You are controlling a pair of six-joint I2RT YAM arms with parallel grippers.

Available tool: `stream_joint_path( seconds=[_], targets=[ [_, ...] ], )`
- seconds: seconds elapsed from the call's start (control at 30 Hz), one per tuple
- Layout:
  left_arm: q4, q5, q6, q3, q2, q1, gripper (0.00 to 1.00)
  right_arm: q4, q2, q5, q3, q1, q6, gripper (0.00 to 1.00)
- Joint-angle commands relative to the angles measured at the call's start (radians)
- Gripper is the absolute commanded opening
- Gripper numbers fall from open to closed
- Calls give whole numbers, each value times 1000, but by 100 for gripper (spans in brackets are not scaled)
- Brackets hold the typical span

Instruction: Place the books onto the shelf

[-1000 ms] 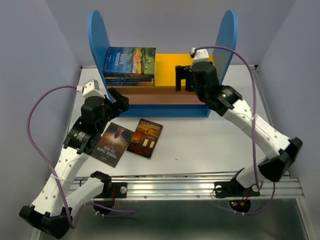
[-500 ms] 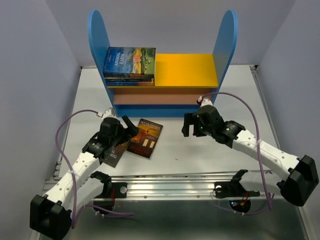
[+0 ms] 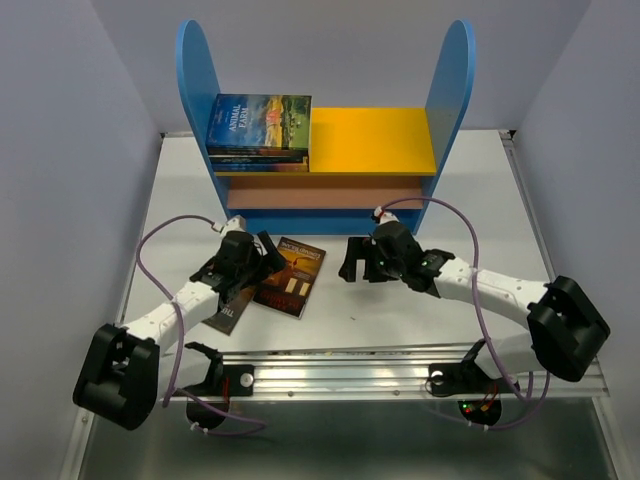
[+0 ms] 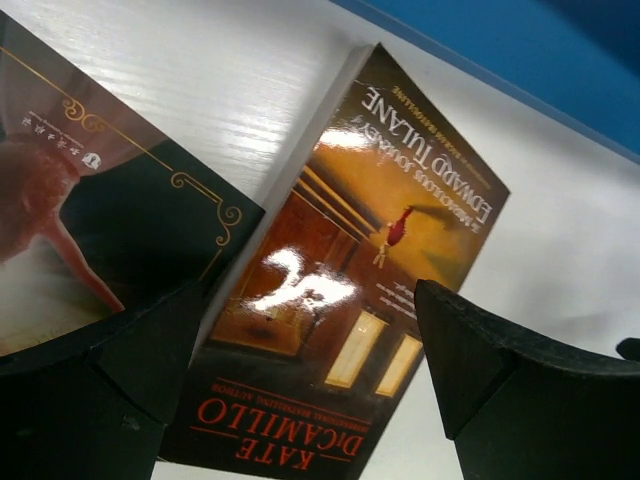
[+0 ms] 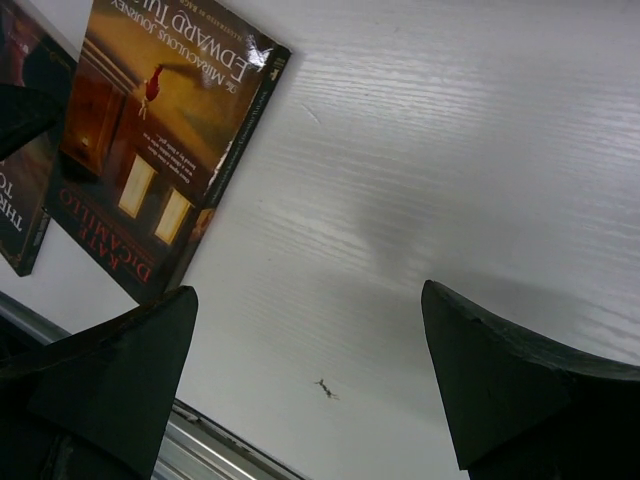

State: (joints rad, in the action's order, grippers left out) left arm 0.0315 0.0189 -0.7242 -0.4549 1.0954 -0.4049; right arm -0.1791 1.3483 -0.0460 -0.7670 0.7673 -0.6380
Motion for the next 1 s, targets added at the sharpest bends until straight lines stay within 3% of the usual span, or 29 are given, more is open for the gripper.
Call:
stream_joint_path(
  seconds=[0.0, 0.13, 0.3, 0.63, 0.73, 0.83, 0.97],
  targets=[
    [53, 61, 46, -28, 72, -6, 98, 150, 28, 67, 14, 9, -37, 100],
    [64, 29, 62, -30, 130, -8, 95, 168, 69, 81, 6, 9, -49, 100],
    [103, -14, 60, 5, 135, -35, 72, 230, 127, 93, 0, 9, -121, 100],
    [125, -56, 17, 10, 204, -144, 58, 262, 181, 66, 8, 9, -258, 100],
    [122, -36, -9, -16, 233, -222, 49, 259, 201, 74, 5, 9, -288, 100],
    [116, -30, -44, -30, 253, -241, 30, 234, 233, 72, 0, 9, -327, 100],
    [116, -30, -58, -42, 276, -256, 24, 187, 270, 64, 3, 9, -403, 100]
  ],
)
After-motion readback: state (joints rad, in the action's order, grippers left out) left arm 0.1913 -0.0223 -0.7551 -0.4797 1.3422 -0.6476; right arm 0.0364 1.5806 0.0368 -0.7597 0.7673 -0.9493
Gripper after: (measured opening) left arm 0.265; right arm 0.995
